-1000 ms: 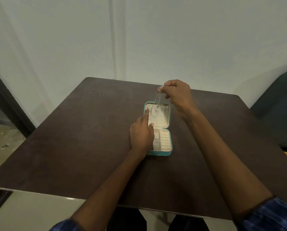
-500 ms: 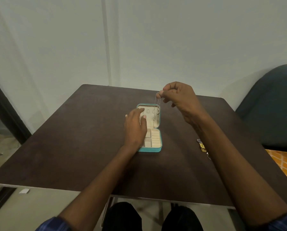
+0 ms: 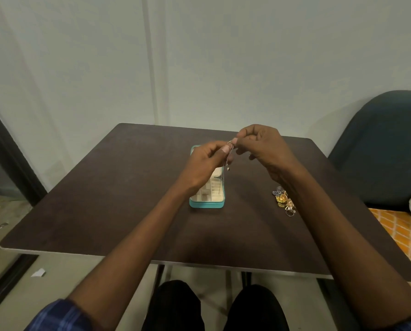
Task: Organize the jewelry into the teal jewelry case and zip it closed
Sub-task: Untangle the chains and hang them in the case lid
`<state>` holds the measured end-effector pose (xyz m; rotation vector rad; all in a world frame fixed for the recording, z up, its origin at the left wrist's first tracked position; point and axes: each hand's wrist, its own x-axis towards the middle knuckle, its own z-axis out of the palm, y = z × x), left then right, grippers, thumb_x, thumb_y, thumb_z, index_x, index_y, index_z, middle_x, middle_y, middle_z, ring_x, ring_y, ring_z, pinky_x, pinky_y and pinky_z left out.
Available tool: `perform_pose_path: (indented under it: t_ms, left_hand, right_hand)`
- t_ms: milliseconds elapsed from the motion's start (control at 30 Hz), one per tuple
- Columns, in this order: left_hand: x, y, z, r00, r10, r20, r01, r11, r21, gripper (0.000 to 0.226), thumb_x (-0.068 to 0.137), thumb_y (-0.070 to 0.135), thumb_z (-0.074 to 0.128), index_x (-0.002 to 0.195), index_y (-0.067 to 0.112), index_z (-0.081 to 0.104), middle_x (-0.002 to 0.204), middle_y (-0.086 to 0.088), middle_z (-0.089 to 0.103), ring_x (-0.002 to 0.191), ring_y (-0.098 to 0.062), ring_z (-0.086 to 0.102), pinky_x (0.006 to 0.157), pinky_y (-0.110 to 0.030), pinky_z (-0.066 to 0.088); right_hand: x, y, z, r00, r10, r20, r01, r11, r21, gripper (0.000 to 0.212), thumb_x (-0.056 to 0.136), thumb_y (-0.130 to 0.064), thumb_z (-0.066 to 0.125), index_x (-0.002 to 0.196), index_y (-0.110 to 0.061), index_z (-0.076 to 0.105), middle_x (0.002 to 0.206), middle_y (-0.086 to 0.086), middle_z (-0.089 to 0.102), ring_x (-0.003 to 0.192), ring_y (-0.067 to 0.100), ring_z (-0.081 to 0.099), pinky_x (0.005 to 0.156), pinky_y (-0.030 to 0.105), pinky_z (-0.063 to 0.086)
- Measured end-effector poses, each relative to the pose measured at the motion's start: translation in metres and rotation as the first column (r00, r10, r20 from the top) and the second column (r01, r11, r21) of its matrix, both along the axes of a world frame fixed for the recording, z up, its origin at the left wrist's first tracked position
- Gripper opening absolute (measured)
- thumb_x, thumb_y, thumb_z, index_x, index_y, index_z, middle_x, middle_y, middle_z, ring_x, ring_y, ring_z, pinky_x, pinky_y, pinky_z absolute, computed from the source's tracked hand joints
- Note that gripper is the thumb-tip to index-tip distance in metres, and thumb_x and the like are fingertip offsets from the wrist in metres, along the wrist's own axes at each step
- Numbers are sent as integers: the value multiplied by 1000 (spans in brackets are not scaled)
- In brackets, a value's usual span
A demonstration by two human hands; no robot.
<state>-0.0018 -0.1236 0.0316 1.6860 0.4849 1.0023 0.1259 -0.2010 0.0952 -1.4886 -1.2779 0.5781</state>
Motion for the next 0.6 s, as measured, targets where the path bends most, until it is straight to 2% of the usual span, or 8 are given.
perform_pose_path:
  t_ms: [100,167,233,300,433,600]
  left_hand:
    - [-1,-3,1,1000,5,-7,-5,1000,14,12,93,10,53,93,12,65,71,3,59,65,2,56,68,-14,49]
    - [-1,-4,1,1000,5,-15,-5,1000,15,13,92,11,55,91,16,67,71,8,62,66,3,59,68,-14,50]
    - [-1,-4,0,999,-8,-40,9,1000,9,13,93,12,55,93,14,68,75,3,64,67,1,59,69,-16,52]
    - [-1,-4,-1,998,-27,-55,27,1000,-11,15,93,11,54,99,7,67,79,-7,62,66,-1,59,70,-18,53]
    - [1,1,-5,990,-119,-77,108,986,-130,18,94,13,53,105,6,65,72,0,54,61,-7,53,64,-21,52]
    - [4,4,-6,970,-200,-140,175,970,-168,16,94,19,53,97,13,67,64,6,47,54,-5,36,53,-21,34]
  right_hand:
    - [4,-8,-1,1000,-5,17,6,1000,-12,7,82,-11,65,78,-14,61,66,-1,66,60,4,60,51,16,43]
    - [7,-14,-2,1000,0,9,0,1000,-18,9,82,-9,64,78,-15,60,69,2,66,64,8,60,56,20,44]
    - [10,-20,-4,999,21,-36,-22,1000,-21,9,83,-7,62,80,-15,58,71,4,67,67,10,61,61,24,46]
    - [12,-25,-8,990,49,-134,-50,999,-8,12,84,-1,59,81,-13,57,67,2,67,66,12,62,65,27,48]
    - [15,-38,-14,937,66,-343,-66,998,12,18,87,4,50,79,-12,56,58,0,63,64,19,63,71,33,54]
    - [20,-56,-17,835,48,-549,-89,995,-48,17,88,1,45,82,-11,55,60,2,58,54,16,57,64,34,57]
